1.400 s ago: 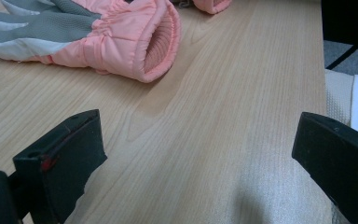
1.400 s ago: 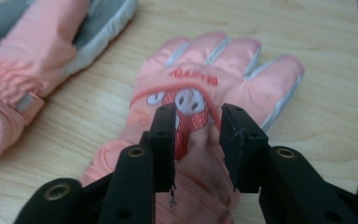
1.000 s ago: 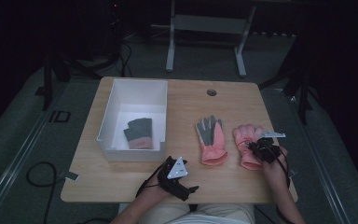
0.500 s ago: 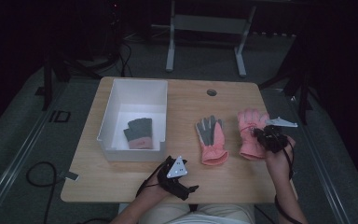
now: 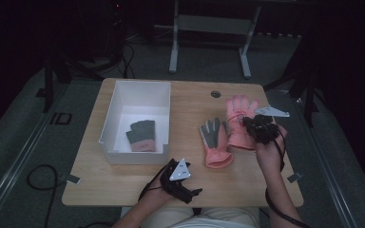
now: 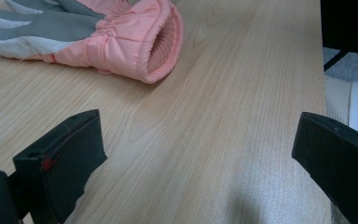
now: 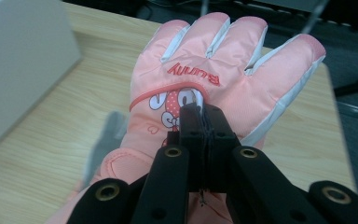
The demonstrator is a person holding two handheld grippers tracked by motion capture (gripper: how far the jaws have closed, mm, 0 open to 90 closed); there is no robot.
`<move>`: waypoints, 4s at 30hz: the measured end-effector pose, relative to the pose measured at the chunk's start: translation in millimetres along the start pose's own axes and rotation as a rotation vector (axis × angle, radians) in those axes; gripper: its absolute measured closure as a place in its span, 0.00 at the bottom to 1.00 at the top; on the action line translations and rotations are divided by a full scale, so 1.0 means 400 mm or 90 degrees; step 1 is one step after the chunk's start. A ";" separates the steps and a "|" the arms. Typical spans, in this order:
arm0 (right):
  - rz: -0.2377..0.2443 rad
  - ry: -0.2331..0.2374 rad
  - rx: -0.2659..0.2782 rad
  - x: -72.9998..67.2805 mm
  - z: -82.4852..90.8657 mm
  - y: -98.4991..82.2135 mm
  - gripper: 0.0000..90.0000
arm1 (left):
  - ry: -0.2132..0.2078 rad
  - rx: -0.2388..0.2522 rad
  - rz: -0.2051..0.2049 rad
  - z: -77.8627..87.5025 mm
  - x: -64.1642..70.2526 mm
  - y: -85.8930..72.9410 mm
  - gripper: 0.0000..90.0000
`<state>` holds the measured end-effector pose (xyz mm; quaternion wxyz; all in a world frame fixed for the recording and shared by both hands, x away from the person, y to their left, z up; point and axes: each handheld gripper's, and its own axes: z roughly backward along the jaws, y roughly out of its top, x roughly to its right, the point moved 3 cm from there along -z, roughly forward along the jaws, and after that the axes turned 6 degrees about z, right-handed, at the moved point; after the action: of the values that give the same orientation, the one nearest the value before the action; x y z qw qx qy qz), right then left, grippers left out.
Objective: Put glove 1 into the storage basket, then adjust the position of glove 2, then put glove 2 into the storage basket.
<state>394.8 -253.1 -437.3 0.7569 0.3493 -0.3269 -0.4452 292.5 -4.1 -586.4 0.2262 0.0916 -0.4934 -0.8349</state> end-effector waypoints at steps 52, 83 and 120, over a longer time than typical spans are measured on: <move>0.010 0.103 -0.076 -0.136 -0.125 -0.107 0.52 | 0.051 0.026 0.000 0.012 -0.003 0.028 0.04; 0.010 0.181 0.032 -0.048 -0.023 -0.058 0.32 | 0.056 0.104 0.086 0.036 -0.022 0.257 0.12; -0.013 0.224 -0.162 -0.017 -0.231 -0.181 0.48 | 0.091 -0.112 0.334 -0.229 -0.264 0.202 0.33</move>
<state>434.3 -250.9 -547.8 0.8358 0.3265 -0.1269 -0.4228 443.1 -59.6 -569.6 0.4757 -0.0006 -0.4090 -0.7787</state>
